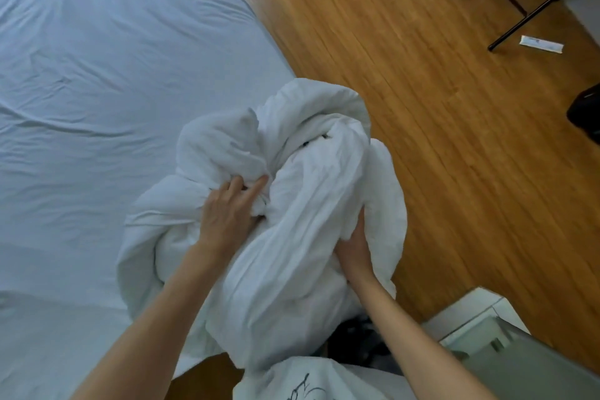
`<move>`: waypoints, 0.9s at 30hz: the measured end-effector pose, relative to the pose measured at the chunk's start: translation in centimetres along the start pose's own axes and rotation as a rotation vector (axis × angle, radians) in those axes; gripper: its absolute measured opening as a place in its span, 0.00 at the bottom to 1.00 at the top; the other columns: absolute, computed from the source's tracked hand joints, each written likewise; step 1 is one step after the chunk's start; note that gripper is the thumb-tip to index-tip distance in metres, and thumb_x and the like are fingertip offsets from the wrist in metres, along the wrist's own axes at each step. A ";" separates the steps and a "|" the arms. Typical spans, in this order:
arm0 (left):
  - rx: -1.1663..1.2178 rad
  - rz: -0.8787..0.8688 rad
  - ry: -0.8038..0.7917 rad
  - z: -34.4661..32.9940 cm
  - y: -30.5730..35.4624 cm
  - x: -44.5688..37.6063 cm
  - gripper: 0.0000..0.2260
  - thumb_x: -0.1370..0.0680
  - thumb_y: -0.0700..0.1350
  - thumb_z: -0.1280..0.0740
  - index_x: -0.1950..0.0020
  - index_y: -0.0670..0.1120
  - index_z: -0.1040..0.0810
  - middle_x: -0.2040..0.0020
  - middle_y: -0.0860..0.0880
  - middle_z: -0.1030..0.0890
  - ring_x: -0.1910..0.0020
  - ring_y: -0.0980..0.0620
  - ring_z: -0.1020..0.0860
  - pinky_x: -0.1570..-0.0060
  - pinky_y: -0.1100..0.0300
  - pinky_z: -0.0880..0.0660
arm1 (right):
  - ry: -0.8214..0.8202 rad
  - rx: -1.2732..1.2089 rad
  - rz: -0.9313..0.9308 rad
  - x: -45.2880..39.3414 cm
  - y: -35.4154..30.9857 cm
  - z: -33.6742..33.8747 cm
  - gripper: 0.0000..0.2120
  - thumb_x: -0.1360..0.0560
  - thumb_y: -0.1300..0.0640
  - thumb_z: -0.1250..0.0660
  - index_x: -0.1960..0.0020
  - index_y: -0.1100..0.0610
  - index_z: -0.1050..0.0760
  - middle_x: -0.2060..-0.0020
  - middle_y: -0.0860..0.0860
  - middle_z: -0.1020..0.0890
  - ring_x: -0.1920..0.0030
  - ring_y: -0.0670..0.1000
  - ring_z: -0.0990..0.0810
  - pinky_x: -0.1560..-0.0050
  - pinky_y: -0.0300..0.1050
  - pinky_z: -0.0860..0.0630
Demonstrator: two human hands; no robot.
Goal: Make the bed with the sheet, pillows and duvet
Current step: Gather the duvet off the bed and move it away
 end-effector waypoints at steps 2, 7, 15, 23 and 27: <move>0.111 0.051 0.043 1.1 -1.1 -1.6 0.25 0.32 0.58 0.38 0.39 0.49 0.22 0.60 0.42 0.24 0.66 0.40 0.22 0.69 0.50 0.25 | 0.045 0.032 0.039 -1.5 -2.3 -1.3 0.52 0.35 0.24 0.39 0.22 0.50 0.52 0.26 0.47 0.38 0.30 0.44 0.36 0.31 0.42 0.38; 0.334 0.134 -0.076 2.0 -1.3 -2.8 0.33 0.31 0.63 0.49 0.30 0.52 0.27 0.51 0.45 0.22 0.53 0.41 0.21 0.59 0.55 0.33 | 0.168 0.199 -0.034 -4.1 -3.1 -2.3 0.37 0.22 0.43 0.37 0.23 0.51 0.54 0.30 0.54 0.32 0.36 0.55 0.27 0.46 0.40 0.35; 0.414 0.204 -0.673 -0.3 -1.5 1.2 0.53 0.38 0.79 0.41 0.21 0.57 0.58 0.24 0.44 0.41 0.27 0.42 0.38 0.29 0.48 0.38 | 0.244 0.207 -0.134 -2.9 -2.4 -5.2 0.39 0.28 0.27 0.57 0.24 0.48 0.49 0.34 0.58 0.28 0.39 0.58 0.25 0.47 0.45 0.29; -0.043 0.251 -0.199 -2.5 0.3 -0.5 0.54 0.42 0.76 0.32 0.24 0.46 0.37 0.54 0.37 0.25 0.55 0.35 0.23 0.52 0.38 0.27 | 0.044 0.205 0.063 -2.8 -1.4 -3.2 0.34 0.25 0.43 0.34 0.24 0.47 0.43 0.34 0.42 0.30 0.36 0.42 0.30 0.37 0.38 0.33; -0.068 0.294 -0.135 -3.2 -0.6 -1.7 0.48 0.40 0.71 0.29 0.26 0.46 0.33 0.55 0.38 0.25 0.57 0.36 0.23 0.54 0.41 0.28 | 0.171 0.137 0.087 -1.0 3.3 3.2 0.29 0.26 0.38 0.37 0.28 0.46 0.39 0.38 0.44 0.26 0.36 0.46 0.29 0.37 0.43 0.32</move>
Point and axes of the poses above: each hand's wrist, its own x-axis away from the middle knuckle, its own z-axis out of the back of the hand, y = z × x, the point moved 9 cm from there along -x, towards the middle knuckle
